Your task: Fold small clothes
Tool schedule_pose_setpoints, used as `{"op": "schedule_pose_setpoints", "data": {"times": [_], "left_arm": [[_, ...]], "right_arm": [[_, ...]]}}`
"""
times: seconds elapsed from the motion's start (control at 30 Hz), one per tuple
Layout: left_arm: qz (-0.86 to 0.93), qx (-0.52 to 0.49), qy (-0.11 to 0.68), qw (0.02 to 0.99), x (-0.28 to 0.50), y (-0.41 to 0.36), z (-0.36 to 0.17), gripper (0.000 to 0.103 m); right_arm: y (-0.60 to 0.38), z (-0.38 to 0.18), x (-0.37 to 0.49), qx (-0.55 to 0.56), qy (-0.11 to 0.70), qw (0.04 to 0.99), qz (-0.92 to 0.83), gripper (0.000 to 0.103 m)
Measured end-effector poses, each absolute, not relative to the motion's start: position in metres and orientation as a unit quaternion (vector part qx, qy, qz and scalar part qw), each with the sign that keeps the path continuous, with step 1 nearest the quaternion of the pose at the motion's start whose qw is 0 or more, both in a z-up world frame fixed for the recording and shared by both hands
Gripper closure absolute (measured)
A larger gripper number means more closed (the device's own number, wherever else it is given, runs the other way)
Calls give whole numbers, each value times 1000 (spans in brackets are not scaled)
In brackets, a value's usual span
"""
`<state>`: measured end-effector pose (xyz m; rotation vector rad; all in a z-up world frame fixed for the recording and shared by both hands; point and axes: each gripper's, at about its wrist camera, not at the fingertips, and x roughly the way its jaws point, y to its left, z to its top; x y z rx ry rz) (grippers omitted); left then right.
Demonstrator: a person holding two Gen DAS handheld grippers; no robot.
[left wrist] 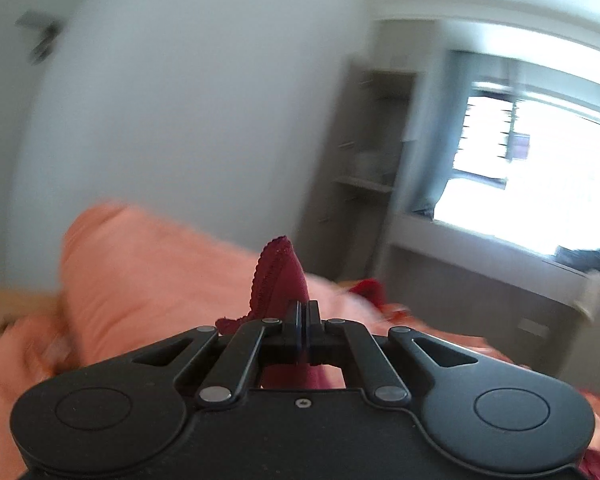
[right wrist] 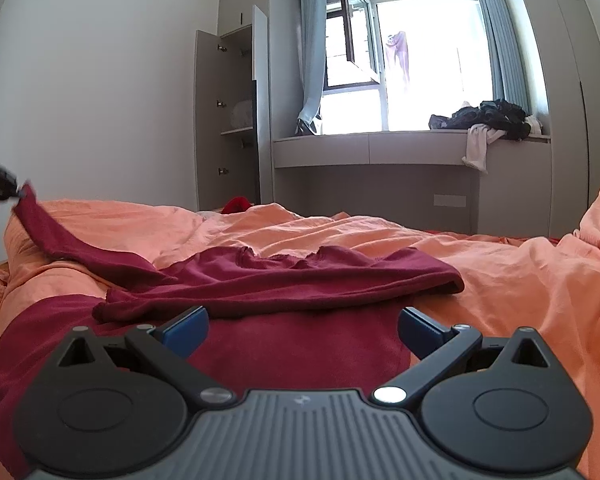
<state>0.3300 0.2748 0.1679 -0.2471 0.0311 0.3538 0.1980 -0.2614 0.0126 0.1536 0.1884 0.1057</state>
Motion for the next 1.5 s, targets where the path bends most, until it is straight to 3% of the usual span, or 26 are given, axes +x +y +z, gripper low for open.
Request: {"op": "schedule_pose_setpoints", "data": {"times": [0.2,0.37,0.5,0.67,0.83,0.97,1.1,1.23,1.37,1.5], "left_arm": [[39,-70,-17,997,316,176,204,103],[-76,-34,-21,996,296,85,201,103],[-171,4,-1,985,275,16,173,103],[-253,39,78,964,261,-47,111,102],[-295,77,144,941,253,-55,58,100],[-320,64,195,925,256,-43,48,78],[-324,39,215,921,253,-23,57,37],[-294,8,217,931,260,3,76,29],[-196,-1,199,960,286,38,95,11],[-95,16,202,975,339,73,106,9]], "right_arm": [[-270,14,189,86,86,991,49,0],[-284,14,185,103,83,990,39,0],[-294,12,184,111,90,989,27,0],[-306,9,181,123,91,988,5,0],[-314,7,178,130,97,987,-13,0],[-316,5,179,140,99,985,-13,0],[-313,5,180,144,97,985,-3,0],[-305,5,180,139,91,986,10,0],[-294,4,182,133,92,986,41,0],[-278,3,186,112,97,987,65,0]]}}
